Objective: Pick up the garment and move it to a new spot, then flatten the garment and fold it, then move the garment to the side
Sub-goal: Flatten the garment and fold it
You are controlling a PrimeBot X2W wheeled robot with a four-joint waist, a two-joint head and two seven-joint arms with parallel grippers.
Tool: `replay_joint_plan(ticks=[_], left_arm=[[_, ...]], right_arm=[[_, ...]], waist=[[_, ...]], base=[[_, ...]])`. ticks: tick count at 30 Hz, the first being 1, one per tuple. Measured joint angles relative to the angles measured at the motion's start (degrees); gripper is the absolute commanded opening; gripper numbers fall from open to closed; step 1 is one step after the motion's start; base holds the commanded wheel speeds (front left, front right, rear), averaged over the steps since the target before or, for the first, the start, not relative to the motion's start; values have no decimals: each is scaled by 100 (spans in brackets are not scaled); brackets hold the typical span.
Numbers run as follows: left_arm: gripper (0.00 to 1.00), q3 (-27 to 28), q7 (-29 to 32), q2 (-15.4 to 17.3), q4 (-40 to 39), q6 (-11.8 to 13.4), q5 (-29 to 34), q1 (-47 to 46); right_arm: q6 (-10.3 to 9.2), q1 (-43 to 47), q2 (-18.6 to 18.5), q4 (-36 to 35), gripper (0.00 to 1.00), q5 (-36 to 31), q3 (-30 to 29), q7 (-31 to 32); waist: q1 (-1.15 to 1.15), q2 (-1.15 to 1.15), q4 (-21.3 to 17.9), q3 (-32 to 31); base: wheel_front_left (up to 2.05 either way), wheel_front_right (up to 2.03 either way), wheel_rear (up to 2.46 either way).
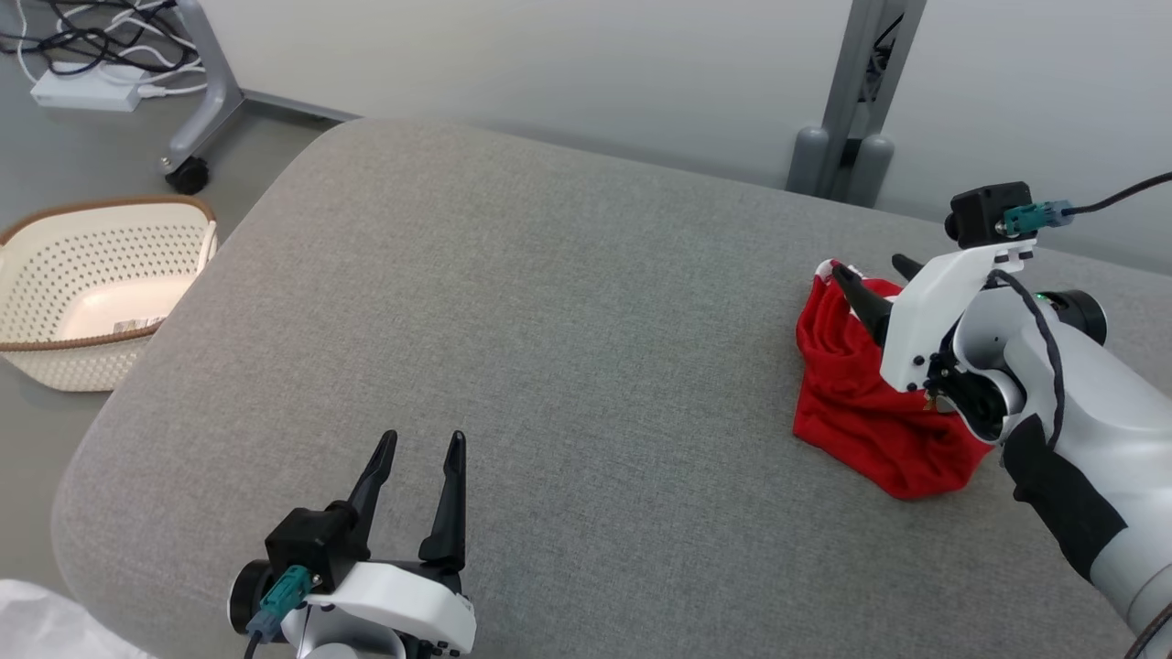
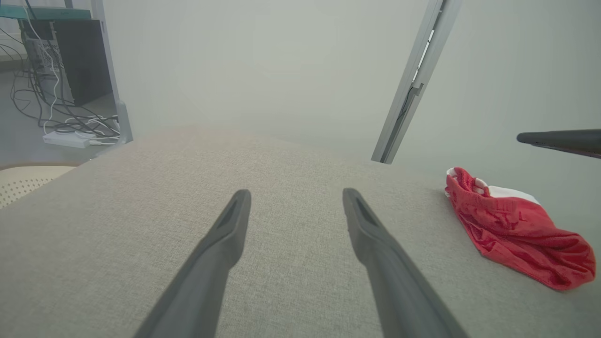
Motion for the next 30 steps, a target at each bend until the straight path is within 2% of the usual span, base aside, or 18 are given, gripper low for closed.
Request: replay_joint_plan(ticks=[5, 13, 17, 21, 23, 27, 30], left_arm=[[100, 181, 0, 2, -37, -88, 99, 51], [100, 405, -1, 2, -269, -146, 170, 144], [100, 523, 0, 2, -382, -154, 172, 147], [100, 609, -1, 0, -493, -142, 170, 153], [100, 635, -1, 1, -528, -138, 170, 154], [100, 670, -1, 0, -564, -140, 172, 171], [100, 684, -1, 1, -588, -141, 181, 228]], right_arm=[[0, -24, -175, -291, 100, 120, -40, -460], [1, 369, -753, -467, 100, -337, 20, -1767], [1, 627, -1020, -687, 100, -650, -347, -2000], [0, 1126, -1305, -1693, 100, -1486, -1714, -2024], [0, 1762, -1243, -2219, 100, -2009, -2473, -2024], [0, 3054, -693, -3333, 100, -3017, -3816, -2025], [0, 3804, -196, -3950, 100, -3611, -4445, -2023]], waist=[[0, 0, -233, -231], [0, 0, -694, -519], [0, 0, -952, -583], [0, 0, -1175, -595], [0, 0, -1260, -586], [0, 0, -1363, -563], [0, 0, -1392, -551]], base=[[0, 0, 0], [0, 0, 0], [0, 0, 0], [0, 0, 0], [0, 0, 0], [0, 0, 0], [0, 0, 0]])
